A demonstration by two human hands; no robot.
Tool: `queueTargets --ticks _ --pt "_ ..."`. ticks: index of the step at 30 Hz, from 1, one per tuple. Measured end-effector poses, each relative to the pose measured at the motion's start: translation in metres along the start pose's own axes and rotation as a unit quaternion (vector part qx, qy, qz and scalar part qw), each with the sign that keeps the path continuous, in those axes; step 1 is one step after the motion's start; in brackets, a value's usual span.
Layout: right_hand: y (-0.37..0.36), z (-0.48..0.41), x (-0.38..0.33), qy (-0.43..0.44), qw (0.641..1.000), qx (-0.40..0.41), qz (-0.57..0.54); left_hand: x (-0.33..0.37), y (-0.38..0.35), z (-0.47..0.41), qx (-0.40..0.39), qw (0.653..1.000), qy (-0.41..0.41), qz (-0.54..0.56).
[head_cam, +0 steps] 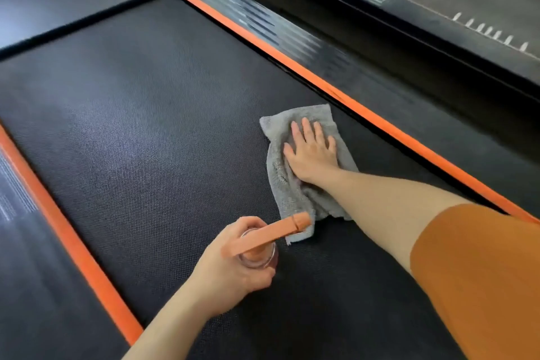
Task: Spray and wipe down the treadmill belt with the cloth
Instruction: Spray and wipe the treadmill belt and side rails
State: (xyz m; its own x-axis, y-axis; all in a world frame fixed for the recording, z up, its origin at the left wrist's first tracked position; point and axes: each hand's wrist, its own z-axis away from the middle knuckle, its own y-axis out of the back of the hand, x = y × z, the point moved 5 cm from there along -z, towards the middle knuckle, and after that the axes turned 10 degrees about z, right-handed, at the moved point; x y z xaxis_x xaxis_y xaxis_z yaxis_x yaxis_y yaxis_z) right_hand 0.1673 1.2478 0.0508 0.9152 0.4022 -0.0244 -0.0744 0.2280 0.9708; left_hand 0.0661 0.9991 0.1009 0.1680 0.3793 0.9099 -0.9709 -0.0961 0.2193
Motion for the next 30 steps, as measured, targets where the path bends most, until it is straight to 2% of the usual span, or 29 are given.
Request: queueTargets --ticks 2,5,11,15,17,19,21,23,25,26,27,30 --pt "-0.001 -0.002 0.025 0.006 1.000 0.014 0.001 0.000 -0.003 0.002 0.025 1.000 -0.015 -0.011" --pt "-0.006 0.013 0.069 -0.050 0.998 0.039 0.000 -0.001 -0.003 0.005 0.059 0.998 -0.023 -0.010" --pt "-0.022 0.093 0.174 -0.200 0.979 0.026 0.004 0.004 -0.013 0.000 0.048 0.999 -0.023 -0.007" --pt "-0.039 0.143 0.170 -0.300 0.953 0.021 -0.023 0.019 -0.032 -0.004 0.004 0.999 -0.042 -0.004" --pt "-0.045 0.168 0.131 -0.251 0.967 0.043 0.002 0.023 -0.049 -0.006 -0.010 0.999 -0.042 -0.008" --pt "-0.058 0.187 0.075 -0.128 0.990 0.059 0.017 0.023 -0.063 -0.006 0.006 1.000 -0.015 -0.004" --pt "-0.068 0.197 0.040 -0.018 0.998 0.048 0.037 0.024 -0.075 -0.001 0.024 1.000 -0.011 -0.009" --pt "-0.061 0.195 0.045 0.064 0.996 0.041 0.051 0.026 -0.078 0.006 0.035 0.999 0.009 0.022" --pt "-0.063 0.194 0.087 0.106 0.989 0.048 0.089 0.032 -0.072 0.015 0.034 0.996 0.023 0.074" --pt "-0.063 0.196 0.119 0.079 0.991 0.047 0.095 0.038 -0.070 0.017 0.033 0.996 0.004 0.084" --pt "-0.062 0.202 0.155 0.011 0.995 0.042 0.087 0.044 -0.068 0.018 0.027 0.996 -0.019 0.082" --pt "-0.058 0.220 0.218 -0.237 0.971 0.019 0.016 0.065 -0.076 0.019 -0.050 0.982 -0.063 0.172"
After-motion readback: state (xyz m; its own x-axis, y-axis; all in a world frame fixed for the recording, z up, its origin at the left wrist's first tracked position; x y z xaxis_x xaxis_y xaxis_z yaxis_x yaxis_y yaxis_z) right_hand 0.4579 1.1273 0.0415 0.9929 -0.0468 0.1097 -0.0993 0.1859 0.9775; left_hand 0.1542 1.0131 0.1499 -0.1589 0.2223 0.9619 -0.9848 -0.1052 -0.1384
